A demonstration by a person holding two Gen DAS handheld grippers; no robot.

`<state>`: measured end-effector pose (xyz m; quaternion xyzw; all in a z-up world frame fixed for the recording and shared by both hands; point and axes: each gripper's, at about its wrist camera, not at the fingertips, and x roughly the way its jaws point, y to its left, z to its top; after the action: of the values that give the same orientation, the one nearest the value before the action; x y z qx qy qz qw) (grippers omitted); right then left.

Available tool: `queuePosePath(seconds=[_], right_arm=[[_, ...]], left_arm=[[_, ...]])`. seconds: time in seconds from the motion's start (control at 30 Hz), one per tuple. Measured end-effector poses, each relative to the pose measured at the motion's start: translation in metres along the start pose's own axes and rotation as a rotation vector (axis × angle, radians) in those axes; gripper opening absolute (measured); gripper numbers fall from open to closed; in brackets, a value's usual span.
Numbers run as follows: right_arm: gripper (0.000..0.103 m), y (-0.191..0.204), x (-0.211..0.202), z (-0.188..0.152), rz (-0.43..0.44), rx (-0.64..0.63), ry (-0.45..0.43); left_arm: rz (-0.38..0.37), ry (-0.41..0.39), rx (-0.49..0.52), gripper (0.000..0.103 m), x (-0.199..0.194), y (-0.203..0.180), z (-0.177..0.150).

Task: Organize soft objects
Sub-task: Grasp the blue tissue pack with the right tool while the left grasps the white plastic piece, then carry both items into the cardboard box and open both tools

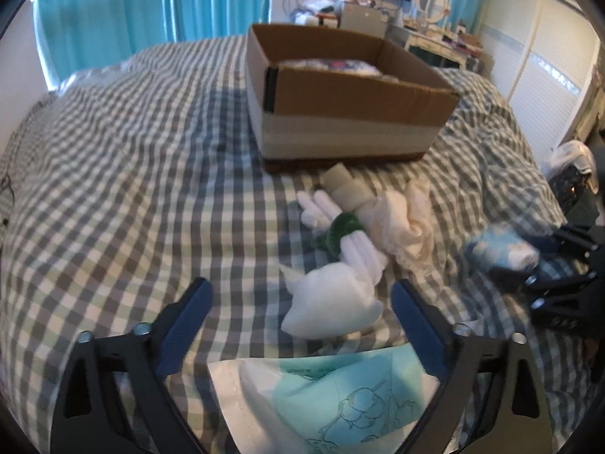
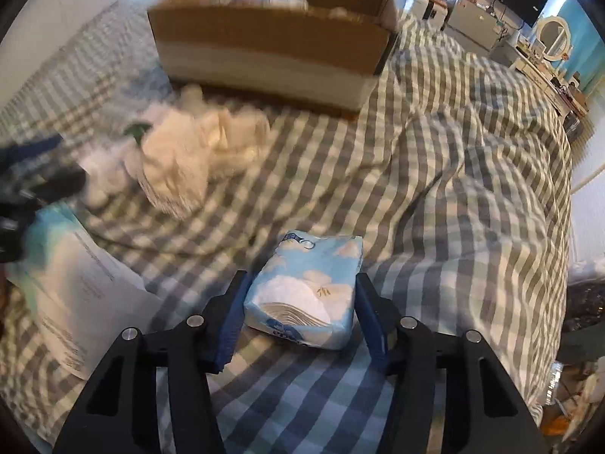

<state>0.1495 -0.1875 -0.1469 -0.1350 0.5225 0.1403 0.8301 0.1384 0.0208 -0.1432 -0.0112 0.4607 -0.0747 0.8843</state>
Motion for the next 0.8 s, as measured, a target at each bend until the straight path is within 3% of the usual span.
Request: queuePosePath(seconds=[0.2, 0.27, 0.3, 0.33, 0.43, 0.6, 0.8], right_arm=[[0.055, -0.002, -0.01, 0.009, -0.004, 0.003, -0.048], [0.055, 0.0, -0.01, 0.01, 0.003, 0.001, -0.049], [0.055, 0.001, -0.01, 0.01, 0.006, 0.002, -0.05], [0.055, 0.002, -0.011, 0.01, 0.009, 0.003, -0.052], [0.055, 0.002, -0.013, 0.009, 0.021, 0.01, -0.064], [0.055, 0.005, -0.025, 0.007, 0.025, 0.01, -0.09], [0.055, 0.008, -0.053, 0.006, 0.022, 0.016, -0.148]], left_arm=[[-0.034, 0.085, 0.008, 0.079, 0.022, -0.004, -0.005], [-0.053, 0.104, 0.025, 0.065, 0.027, -0.007, -0.005], [-0.076, 0.115, 0.035, 0.05, 0.03, -0.009, -0.006], [-0.097, 0.122, 0.041, 0.042, 0.031, -0.011, -0.006], [-0.092, 0.103, 0.086, 0.035, 0.024, -0.019, -0.007], [-0.086, 0.063, 0.135, 0.035, -0.002, -0.026, -0.009], [-0.109, -0.001, 0.124, 0.031, -0.04, -0.023, -0.006]])
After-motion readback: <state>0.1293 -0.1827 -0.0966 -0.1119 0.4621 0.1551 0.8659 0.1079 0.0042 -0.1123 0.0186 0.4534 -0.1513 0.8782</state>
